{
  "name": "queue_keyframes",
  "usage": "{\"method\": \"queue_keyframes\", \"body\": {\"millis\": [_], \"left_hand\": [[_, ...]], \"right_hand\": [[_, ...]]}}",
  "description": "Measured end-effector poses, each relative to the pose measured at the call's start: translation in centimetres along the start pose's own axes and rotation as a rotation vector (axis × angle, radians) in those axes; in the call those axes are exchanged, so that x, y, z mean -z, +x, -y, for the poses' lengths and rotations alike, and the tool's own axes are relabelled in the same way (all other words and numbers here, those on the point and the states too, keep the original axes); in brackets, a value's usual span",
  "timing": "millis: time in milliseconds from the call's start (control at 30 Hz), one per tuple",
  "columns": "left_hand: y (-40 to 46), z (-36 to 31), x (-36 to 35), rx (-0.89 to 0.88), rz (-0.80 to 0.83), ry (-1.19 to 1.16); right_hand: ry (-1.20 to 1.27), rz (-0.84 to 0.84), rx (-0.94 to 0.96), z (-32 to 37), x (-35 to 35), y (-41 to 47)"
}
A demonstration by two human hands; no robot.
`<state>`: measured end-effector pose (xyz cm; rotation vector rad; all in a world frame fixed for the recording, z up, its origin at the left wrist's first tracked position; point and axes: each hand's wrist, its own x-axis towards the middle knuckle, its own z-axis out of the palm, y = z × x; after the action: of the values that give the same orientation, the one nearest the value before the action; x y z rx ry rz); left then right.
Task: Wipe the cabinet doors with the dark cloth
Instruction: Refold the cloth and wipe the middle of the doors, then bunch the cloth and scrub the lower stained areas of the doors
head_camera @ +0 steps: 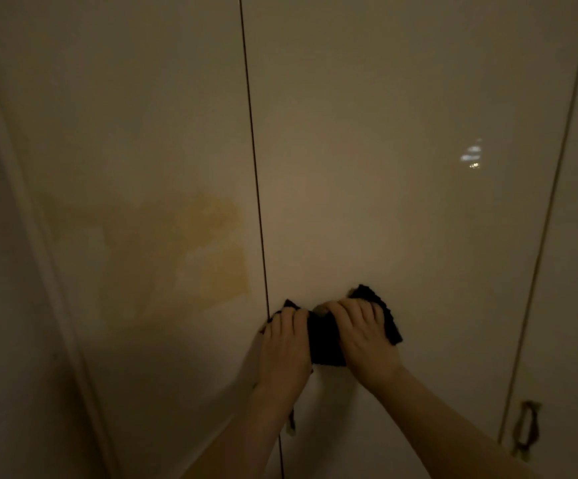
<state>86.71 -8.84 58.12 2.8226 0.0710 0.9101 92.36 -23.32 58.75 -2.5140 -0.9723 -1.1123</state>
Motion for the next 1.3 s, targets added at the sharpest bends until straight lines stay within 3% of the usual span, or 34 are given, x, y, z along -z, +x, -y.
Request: {"method": "queue_keyframes", "body": {"millis": [67,167,233,300,367,500,600,700,800,867,933,1033,1167,1300], "left_hand": [[0.1,-0.4,1.4,0.043,0.039,-0.106],[-0.1,0.7,3.0,0.011,0.054,-0.256],[-0.1,1.7,4.4,-0.11,0.079,-0.269],[0.3,2.6,5.4,-0.103,0.109,-0.3],[0.8,2.7,6.5,-0.008,0.067,-0.347],[0.4,2.0,8.0,0.284,-0.029,-0.513],[-0.4,1.5,9.7,0.592,0.269,-0.678],[-1.9,1.0,11.4,0.733,0.663,-0.701],[-2.4,2.8,10.9,0.858,0.916,-0.712],[-2.5,4.0,10.1,0.9,1.017,-1.017],[-3.0,4.7,9.7,0.913,0.939,-1.357],[-3.7,5.3,9.4,0.813,0.751,-1.605],[-4.0,6.5,9.3,0.732,0.61,-1.653],[-3.4,7.8,9.8,0.659,0.535,-1.654]], "right_hand": [[0.052,0.047,-0.043,0.4,1.3,0.4],[0.224,0.283,-0.165,0.2,3.5,0.7],[0.555,0.509,-0.344,-0.3,5.3,0.9],[0.932,0.66,-0.479,-0.2,6.7,1.1],[1.155,0.666,-0.569,0.6,7.6,1.1],[1.469,0.516,-0.688,3.0,8.9,1.2],[1.652,0.484,-0.816,4.3,9.4,1.2],[1.749,0.478,-0.895,5.8,9.6,0.9],[1.796,0.432,-0.935,7.2,9.1,0.6],[1.843,0.414,-1.012,7.8,8.4,0.5],[1.902,0.394,-1.069,8.0,8.0,0.3],[1.891,0.388,-1.034,8.2,7.0,0.2],[1.734,0.396,-1.006,8.2,6.6,0.5],[1.788,0.467,-0.954,8.3,6.6,0.9]]}}
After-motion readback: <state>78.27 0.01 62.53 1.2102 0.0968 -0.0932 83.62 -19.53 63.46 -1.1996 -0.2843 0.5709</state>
